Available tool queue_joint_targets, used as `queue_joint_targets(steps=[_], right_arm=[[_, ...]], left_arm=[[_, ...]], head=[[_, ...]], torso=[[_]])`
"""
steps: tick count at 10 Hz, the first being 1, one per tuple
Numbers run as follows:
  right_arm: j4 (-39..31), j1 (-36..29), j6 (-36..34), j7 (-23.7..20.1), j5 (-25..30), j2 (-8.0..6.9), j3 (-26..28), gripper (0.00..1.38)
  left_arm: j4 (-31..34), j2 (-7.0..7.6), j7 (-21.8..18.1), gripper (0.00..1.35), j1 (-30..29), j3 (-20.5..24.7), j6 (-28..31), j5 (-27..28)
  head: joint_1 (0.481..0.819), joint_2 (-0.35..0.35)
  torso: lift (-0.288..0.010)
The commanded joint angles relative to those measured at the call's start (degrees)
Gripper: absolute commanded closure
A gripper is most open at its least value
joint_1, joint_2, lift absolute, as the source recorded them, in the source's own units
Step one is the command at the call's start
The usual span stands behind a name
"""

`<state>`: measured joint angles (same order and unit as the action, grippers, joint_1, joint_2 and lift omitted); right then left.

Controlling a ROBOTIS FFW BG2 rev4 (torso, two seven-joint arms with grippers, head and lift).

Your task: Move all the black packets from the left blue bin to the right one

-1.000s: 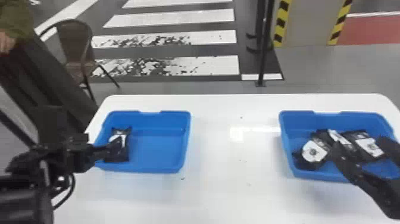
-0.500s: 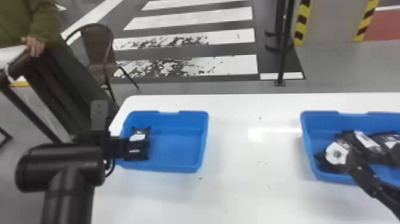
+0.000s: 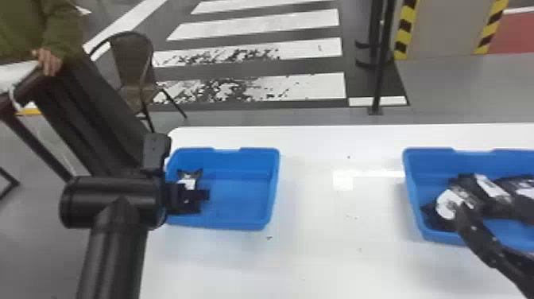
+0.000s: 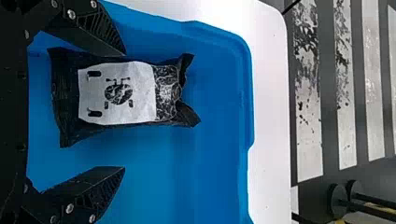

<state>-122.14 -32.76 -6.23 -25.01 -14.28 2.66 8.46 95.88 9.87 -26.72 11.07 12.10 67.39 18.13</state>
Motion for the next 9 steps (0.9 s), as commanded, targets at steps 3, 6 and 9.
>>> queue_joint_targets(steps=[3,6,9], right_arm=[[1.27,0.42,-0.94,-0.21,-1.37,-0.03,0.00,0.18],[1.41,0.14,-1.22,-0.30,-2.40,0.06,0.11,0.19],[1.27,0.14,-1.50,-0.47,-2.86,0.06,0.11,0.19]], left_arm=[[-6.80,-0.12,0.35,0.56,3.84,-0.91,-1.02,0.83],[-6.80,-0.12,0.08,1.12,2.71,-1.59,-5.80,-1.00],[3.33,-0.47,-1.50,1.21,-3.61,-3.19,-8.33,-3.40]], head=[[0.695,0.223],[0.695,0.222],[0.695,0.186]], torso=[[-0.140],[-0.140],[-0.140]])
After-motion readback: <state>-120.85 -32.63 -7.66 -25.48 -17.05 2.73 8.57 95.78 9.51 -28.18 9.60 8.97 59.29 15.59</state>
